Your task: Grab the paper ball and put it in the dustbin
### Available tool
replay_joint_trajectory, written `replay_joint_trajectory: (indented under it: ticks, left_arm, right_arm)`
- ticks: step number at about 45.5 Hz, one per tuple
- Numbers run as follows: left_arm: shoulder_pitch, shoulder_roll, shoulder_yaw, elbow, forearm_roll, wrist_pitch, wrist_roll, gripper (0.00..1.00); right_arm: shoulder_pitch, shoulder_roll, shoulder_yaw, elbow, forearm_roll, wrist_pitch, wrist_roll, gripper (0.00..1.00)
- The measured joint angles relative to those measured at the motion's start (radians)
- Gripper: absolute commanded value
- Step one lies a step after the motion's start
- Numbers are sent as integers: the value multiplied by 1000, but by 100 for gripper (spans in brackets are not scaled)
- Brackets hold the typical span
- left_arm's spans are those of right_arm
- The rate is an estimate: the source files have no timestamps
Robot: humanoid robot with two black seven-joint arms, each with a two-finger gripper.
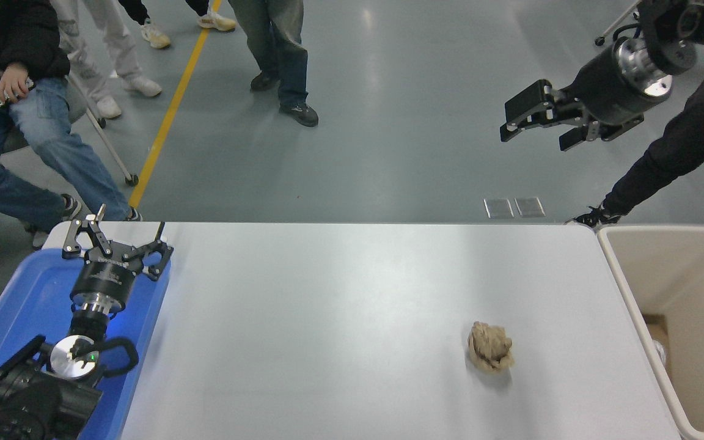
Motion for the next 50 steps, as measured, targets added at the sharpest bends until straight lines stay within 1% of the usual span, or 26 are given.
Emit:
replay_joint_trajectory:
  ticks: [9,22,28,41,50]
  left_arm:
    - [0,0,-1,1,0,0,0,99]
    - [0,0,-1,1,0,0,-1,99]
    - [0,-1,-1,1,0,0,-1,99]
    - [0,-1,-1,1,0,0,-1,99]
    - [0,0,-1,1,0,0,0,99]
  right_arm:
    - [162,4,-80,254,-5,2,-12,100]
    - [225,31,-149,430,-2,3,-24,100]
    - [196,66,-158,454,0,-2,-37,100]
    - [5,153,-144,415,49,-131,-73,100]
    - [-209,194,-80,306,60,-230,-126,100]
